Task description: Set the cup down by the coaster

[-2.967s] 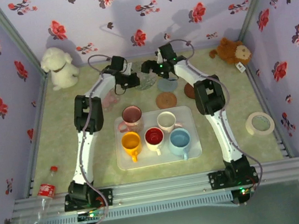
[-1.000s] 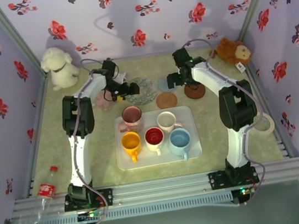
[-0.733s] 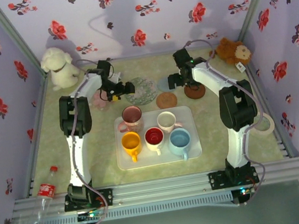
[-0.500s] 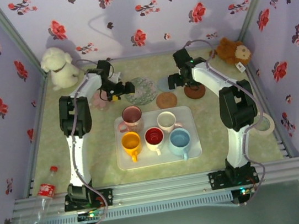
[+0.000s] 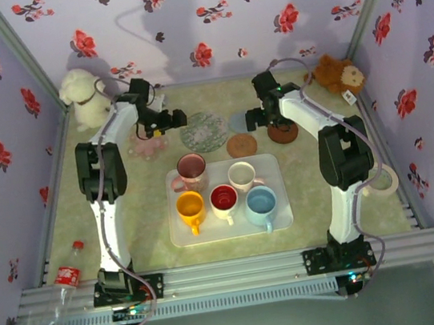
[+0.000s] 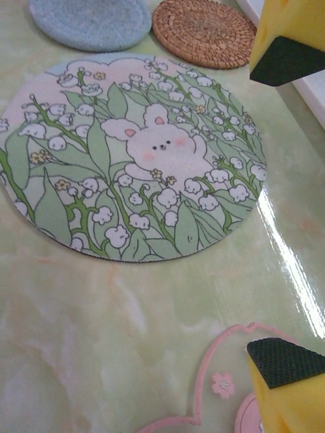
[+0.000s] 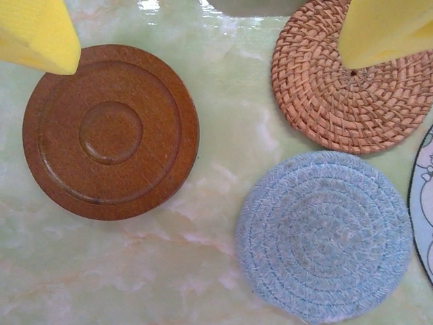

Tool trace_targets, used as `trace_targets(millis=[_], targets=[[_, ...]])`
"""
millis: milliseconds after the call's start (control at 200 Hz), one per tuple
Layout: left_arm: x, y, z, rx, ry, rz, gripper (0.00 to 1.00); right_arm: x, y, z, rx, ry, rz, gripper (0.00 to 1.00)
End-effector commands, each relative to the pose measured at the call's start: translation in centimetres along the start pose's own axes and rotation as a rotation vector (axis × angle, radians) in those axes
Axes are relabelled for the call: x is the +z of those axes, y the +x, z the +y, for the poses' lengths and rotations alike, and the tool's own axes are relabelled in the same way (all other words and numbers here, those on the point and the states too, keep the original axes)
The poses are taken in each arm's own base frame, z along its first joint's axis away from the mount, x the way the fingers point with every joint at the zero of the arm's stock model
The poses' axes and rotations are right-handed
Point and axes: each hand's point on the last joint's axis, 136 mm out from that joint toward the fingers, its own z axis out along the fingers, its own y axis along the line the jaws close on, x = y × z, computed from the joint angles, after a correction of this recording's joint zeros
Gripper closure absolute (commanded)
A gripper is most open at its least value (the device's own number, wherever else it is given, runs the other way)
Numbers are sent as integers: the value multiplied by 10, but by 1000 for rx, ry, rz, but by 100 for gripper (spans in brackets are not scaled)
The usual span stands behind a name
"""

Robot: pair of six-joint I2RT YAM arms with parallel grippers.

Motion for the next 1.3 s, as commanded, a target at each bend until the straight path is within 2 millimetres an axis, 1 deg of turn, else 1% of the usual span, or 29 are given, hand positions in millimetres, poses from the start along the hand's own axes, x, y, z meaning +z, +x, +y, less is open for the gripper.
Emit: trace_targets(millis=[0, 80, 130, 285, 395, 500, 655, 895, 1060, 1290], targets=[[-29, -10, -22, 26, 8, -56, 1, 9, 13, -20, -11, 80, 64, 4], [-35, -10, -26, 32, 6, -73, 1, 17, 17, -30, -15, 140, 85, 12], [-38, -10, -27, 33, -1, -83, 1, 21, 18, -35, -15, 175, 92, 13], [-42, -6, -22, 29, -29, -106, 1, 44, 22, -44, -16, 237, 143, 7], [-40, 0, -19, 24, -39, -94, 1, 58, 20, -50, -5, 249, 165, 6], [-39, 5, -16, 21, -46, -85, 1, 66, 17, -61, 22, 265, 185, 6], [-39, 7, -13, 20, -58, -82, 1, 73, 19, -82, 61, 281, 212, 6], [-36, 6, -13, 16, -59, -78, 1, 77, 20, -113, 105, 297, 225, 6], [-36, 5, -12, 14, -64, -79, 1, 79, 13, -119, 119, 278, 208, 6], [-35, 9, -9, 10, -77, -67, 1, 78, 7, -138, 176, 301, 203, 5]])
